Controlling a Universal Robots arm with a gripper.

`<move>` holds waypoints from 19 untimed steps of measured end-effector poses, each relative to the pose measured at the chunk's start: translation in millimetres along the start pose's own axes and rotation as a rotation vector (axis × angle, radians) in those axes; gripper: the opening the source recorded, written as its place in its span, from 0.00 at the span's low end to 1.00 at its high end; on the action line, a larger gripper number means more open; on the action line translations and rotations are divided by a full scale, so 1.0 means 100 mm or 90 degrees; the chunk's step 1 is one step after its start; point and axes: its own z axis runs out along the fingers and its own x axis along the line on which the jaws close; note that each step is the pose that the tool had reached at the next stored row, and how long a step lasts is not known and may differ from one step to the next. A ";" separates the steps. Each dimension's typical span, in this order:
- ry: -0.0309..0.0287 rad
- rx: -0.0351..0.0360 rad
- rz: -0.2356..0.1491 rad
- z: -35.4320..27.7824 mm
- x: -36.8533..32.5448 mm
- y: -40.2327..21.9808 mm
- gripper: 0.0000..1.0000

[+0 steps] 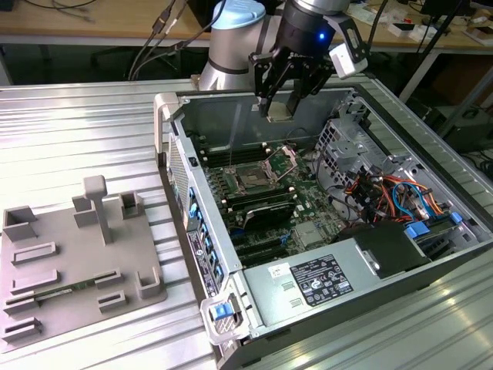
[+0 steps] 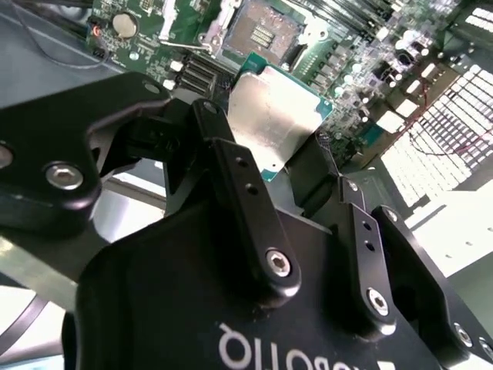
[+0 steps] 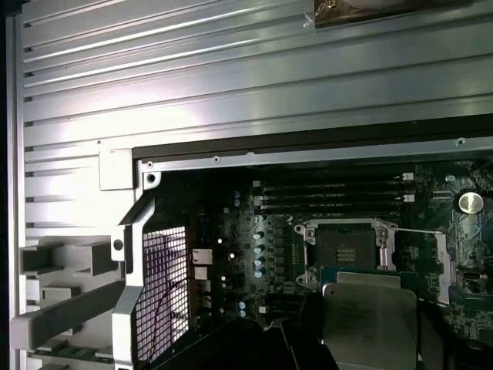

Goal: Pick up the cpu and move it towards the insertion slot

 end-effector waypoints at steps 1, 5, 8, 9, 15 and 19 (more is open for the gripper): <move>0.0001 0.0000 0.000 0.012 -0.026 0.013 0.55; 0.0007 0.0001 0.000 0.032 -0.047 0.018 0.55; 0.0006 -0.0002 0.000 0.034 -0.046 0.018 0.55; 0.0006 -0.0005 0.000 0.035 -0.038 0.019 0.55; 0.0013 -0.0015 0.000 0.051 0.074 0.070 0.55; 0.0015 -0.0052 -0.004 0.064 0.103 0.069 0.55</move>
